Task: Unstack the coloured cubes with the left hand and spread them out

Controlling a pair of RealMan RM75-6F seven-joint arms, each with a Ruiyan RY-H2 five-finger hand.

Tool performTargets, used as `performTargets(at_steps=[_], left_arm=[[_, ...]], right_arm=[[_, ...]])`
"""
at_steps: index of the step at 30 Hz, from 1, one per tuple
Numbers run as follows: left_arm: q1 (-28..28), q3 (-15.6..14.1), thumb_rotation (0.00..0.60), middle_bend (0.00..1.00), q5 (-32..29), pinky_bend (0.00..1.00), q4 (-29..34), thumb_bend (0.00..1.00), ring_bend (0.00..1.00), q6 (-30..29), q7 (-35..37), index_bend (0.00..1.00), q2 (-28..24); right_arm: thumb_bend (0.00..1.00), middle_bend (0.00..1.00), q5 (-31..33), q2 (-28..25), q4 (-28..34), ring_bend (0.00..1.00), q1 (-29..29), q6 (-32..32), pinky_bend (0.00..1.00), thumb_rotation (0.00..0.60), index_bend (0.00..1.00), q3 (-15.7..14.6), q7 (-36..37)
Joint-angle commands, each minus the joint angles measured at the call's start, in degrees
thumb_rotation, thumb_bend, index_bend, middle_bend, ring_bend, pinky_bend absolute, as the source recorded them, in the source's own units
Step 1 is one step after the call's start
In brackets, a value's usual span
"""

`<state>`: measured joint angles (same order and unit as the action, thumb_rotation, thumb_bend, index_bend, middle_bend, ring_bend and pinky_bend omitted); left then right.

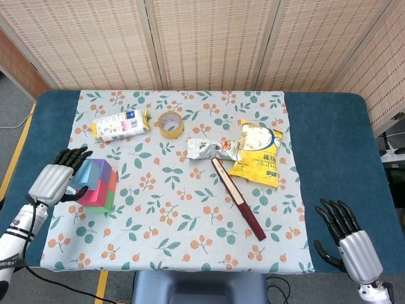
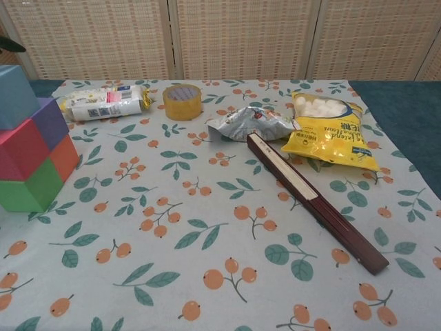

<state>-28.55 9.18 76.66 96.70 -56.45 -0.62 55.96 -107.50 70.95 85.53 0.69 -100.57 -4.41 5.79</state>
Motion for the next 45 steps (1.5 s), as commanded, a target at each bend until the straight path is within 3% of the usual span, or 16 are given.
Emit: performTargets(at_steps=[1, 4, 8, 10, 12, 15, 21, 24, 27, 35, 39, 41, 44, 45], left_arm=[[-1.06, -0.16, 0.6, 0.0, -1.87, 0.02, -1.02, 0.37, 0.0, 1.93, -0.74, 0.0, 0.4], [-1.5, -0.13, 0.6, 0.1, -3.23, 0.09, -1.69, 0.36, 0.09, 2.52, -1.27, 0.04, 0.81], [-1.8, -0.11, 0.6, 0.49, -3.86, 0.23, -2.61, 0.36, 0.38, 2.27, -1.31, 0.29, 1.64], [-1.7, 0.11, 0.6, 0.63, -3.38, 0.29, -3.12, 0.4, 0.49, 1.07, -0.9, 0.38, 2.18], [-1.51, 0.28, 0.6, 0.72, -2.52, 0.34, -3.54, 0.45, 0.57, -0.4, -0.59, 0.45, 2.71], [-1.32, 0.53, 0.6, 0.75, -1.1, 0.36, -3.87, 0.5, 0.6, -2.33, 0.51, 0.5, 3.38], [-2.17, 1.68, 0.6, 0.74, 3.85, 0.36, -2.57, 0.52, 0.6, -7.14, 1.65, 0.51, 5.74], [-5.18, 1.81, 0.6, 0.72, 4.93, 0.35, -0.76, 0.51, 0.6, -4.64, -0.82, 0.5, 8.5], [-9.42, 1.96, 0.6, 0.7, 4.26, 0.3, -1.79, 0.5, 0.58, -0.51, -5.38, 0.49, 14.44], [-18.88, 2.22, 0.6, 0.69, -1.64, 0.27, -18.04, 0.49, 0.58, 7.99, -14.5, 0.5, 34.13], [-20.19, 1.91, 0.6, 0.67, -1.92, 0.23, -24.57, 0.46, 0.56, 8.21, -13.97, 0.49, 38.79], [-20.32, 1.41, 0.6, 0.61, -1.47, 0.16, -26.94, 0.43, 0.5, 8.0, -12.86, 0.41, 40.16], [-20.44, 0.66, 0.6, 0.31, -1.17, 0.08, -27.52, 0.38, 0.26, 8.74, -11.15, 0.09, 40.39], [-20.48, 0.51, 0.6, 0.21, -1.25, 0.08, -27.05, 0.37, 0.17, 9.19, -10.69, 0.02, 40.06]], right_arm=[[0.3, 0.0, 0.09, -0.15, 0.11, 0.0, -0.02, -0.08, 0.0, 0.6, 0.0, 0.11, 0.08], [0.3, 0.0, 0.3, -0.25, 0.17, 0.0, -0.03, 0.01, 0.0, 0.6, 0.0, 0.21, 0.16], [0.3, 0.0, 0.62, -0.24, 0.21, 0.0, 0.04, 0.49, 0.0, 0.6, 0.0, 0.31, -0.1], [0.3, 0.0, 0.75, -0.22, 0.24, 0.0, 0.06, 0.7, 0.0, 0.6, 0.0, 0.35, -0.26], [0.3, 0.0, 0.86, -0.25, 0.27, 0.0, 0.1, 0.96, 0.0, 0.6, 0.0, 0.35, -0.37], [0.3, 0.0, 1.07, -0.34, 0.4, 0.0, 0.17, 1.38, 0.0, 0.6, 0.0, 0.34, -0.49], [0.3, 0.0, 1.26, -0.74, 0.89, 0.0, 0.29, 1.76, 0.0, 0.6, 0.0, 0.26, 0.31], [0.3, 0.0, 1.23, -1.08, 1.17, 0.0, 0.59, 2.57, 0.0, 0.6, 0.0, -0.17, 1.46], [0.3, 0.0, 1.3, -1.47, 1.43, 0.0, 0.99, 3.55, 0.0, 0.6, 0.0, -0.65, 3.14], [0.3, 0.0, 1.06, -3.39, 2.2, 0.0, 1.56, 4.39, 0.0, 0.6, 0.0, -1.66, 7.0], [0.3, 0.0, 1.84, -4.25, 2.27, 0.0, 1.22, 3.43, 0.0, 0.6, 0.0, -1.31, 8.39], [0.3, 0.0, 1.92, -4.45, 1.88, 0.0, 1.31, 3.85, 0.0, 0.6, 0.0, -1.49, 8.76], [0.3, 0.0, 2.42, -4.55, 1.83, 0.0, 1.41, 4.36, 0.0, 0.6, 0.0, -1.42, 9.05], [0.3, 0.0, 2.55, -4.55, 1.87, 0.0, 1.39, 4.25, 0.0, 0.6, 0.0, -1.32, 9.26]])
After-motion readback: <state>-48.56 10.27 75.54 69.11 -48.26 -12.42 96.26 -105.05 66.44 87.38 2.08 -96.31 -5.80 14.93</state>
